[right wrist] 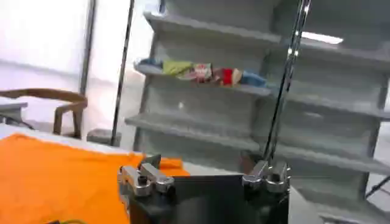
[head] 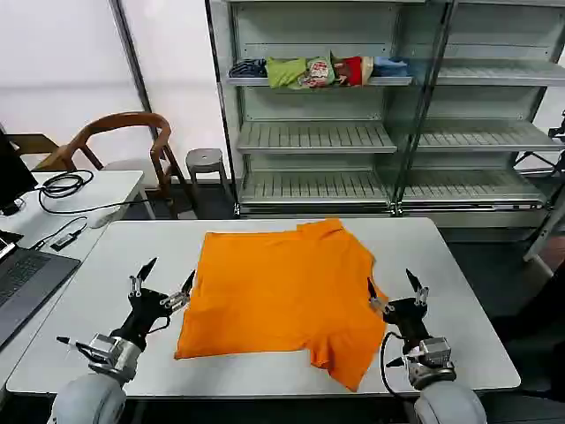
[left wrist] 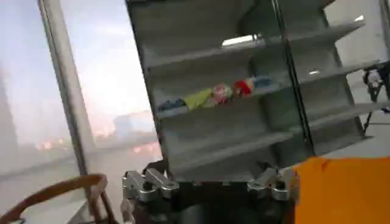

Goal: Fold and organize the clothes.

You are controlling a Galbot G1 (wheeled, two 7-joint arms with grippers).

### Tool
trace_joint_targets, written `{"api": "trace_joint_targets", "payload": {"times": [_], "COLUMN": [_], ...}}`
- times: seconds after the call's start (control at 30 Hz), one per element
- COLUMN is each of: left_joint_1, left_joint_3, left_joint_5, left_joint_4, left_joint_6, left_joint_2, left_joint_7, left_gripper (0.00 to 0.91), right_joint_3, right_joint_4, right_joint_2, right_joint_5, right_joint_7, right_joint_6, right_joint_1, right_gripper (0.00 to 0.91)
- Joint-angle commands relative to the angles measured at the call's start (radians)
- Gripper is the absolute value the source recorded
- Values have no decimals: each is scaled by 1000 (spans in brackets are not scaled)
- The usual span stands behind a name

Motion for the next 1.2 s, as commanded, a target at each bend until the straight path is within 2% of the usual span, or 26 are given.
{"api": "trace_joint_targets", "payload": {"times": [0.03, 0.33, 0.7, 0.9, 1.2], "left_joint_1": [210, 261, 245, 220, 162], "left_joint_3": [-18, 8, 4, 5, 12], "left_joint_5": [-105, -103, -133, -128, -133], "left_joint_4": [-217, -221, -214, -179, -78], "left_joint_6": [308, 391, 444, 448, 445], "left_joint_2": [13, 14, 3, 0, -5], "left_joint_7": [-125, -137, -152, -153, -149], "left_gripper": [907, 907, 907, 907, 907], "right_joint_3": [-24, -53, -88, -100, -131], "right_joint_4": [67, 76, 97, 84, 62], "right_joint_2": [-35, -50, -54, -60, -62], "right_joint_5": [16, -2, 4, 8, 14], "right_joint_7": [22, 47, 66, 96, 112], "right_joint_6": [-30, -37, -54, -77, -90], "right_joint_1": [-152, -244, -263, -240, -216], "right_gripper": [907, 907, 907, 907, 907]}}
